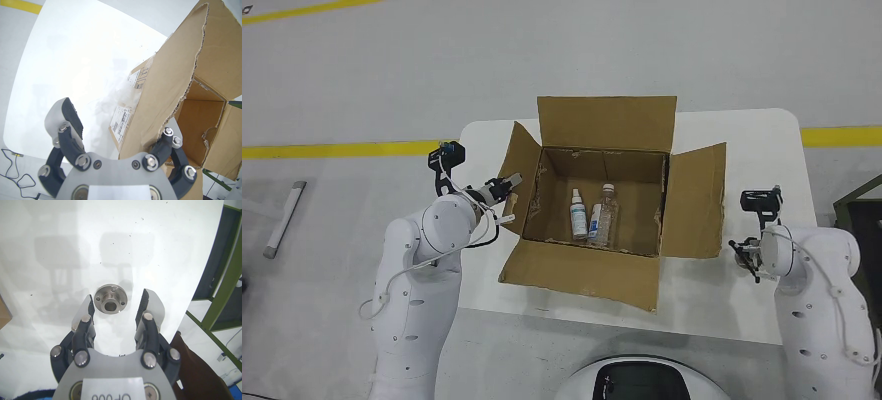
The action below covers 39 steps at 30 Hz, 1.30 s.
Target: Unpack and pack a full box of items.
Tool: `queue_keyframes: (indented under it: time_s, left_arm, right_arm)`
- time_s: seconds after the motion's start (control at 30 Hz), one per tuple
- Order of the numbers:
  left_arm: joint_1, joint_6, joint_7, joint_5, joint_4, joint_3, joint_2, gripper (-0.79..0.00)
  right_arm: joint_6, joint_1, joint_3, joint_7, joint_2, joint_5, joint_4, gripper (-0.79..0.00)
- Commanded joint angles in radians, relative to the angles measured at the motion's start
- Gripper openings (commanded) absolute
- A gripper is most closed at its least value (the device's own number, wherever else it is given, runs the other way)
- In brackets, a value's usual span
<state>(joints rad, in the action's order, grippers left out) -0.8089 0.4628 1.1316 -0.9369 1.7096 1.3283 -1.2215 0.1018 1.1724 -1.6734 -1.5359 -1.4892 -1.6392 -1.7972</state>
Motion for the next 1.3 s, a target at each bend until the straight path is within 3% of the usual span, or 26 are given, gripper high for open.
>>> queue_keyframes:
  time_s: [0.0, 0.1, 0.2, 0.27, 0.67, 0.83, 1.13, 1.23, 1.27]
  left_arm:
    - [0.000, 0.000, 0.000, 0.000, 0.000, 0.000, 0.000, 0.000]
    - [0.000, 0.000, 0.000, 0.000, 0.000, 0.000, 0.000, 0.000]
    - [0.000, 0.000, 0.000, 0.000, 0.000, 0.000, 0.000, 0.000]
    - [0.000, 0.000, 0.000, 0.000, 0.000, 0.000, 0.000, 0.000]
    - [0.000, 0.000, 0.000, 0.000, 0.000, 0.000, 0.000, 0.000]
    - [0.000, 0.000, 0.000, 0.000, 0.000, 0.000, 0.000, 0.000]
    - [0.000, 0.000, 0.000, 0.000, 0.000, 0.000, 0.000, 0.000]
    - [0.000, 0.000, 0.000, 0.000, 0.000, 0.000, 0.000, 0.000]
    - [0.000, 0.000, 0.000, 0.000, 0.000, 0.000, 0.000, 0.000]
  right_arm:
    - [-0.002, 0.003, 0.000, 0.000, 0.000, 0.001, 0.000, -0.179]
    - [-0.004, 0.005, 0.001, 0.000, -0.001, 0.003, 0.003, -0.231]
    - [-0.004, 0.007, 0.006, 0.000, -0.002, 0.008, 0.000, -0.397]
    - [-0.004, 0.010, 0.008, 0.000, -0.003, 0.007, -0.003, -0.425]
    - [-0.003, 0.010, 0.016, 0.000, -0.005, 0.002, 0.009, -0.459]
    - [-0.004, 0.008, 0.020, 0.000, -0.006, 0.001, 0.016, -0.529]
    - [0.003, -0.001, 0.023, 0.000, -0.008, 0.000, 0.046, -0.570]
    - [0.005, -0.007, 0.024, 0.000, -0.008, -0.001, 0.058, -0.656]
    - [0.004, -0.009, 0.023, 0.000, -0.008, -0.002, 0.063, -0.785]
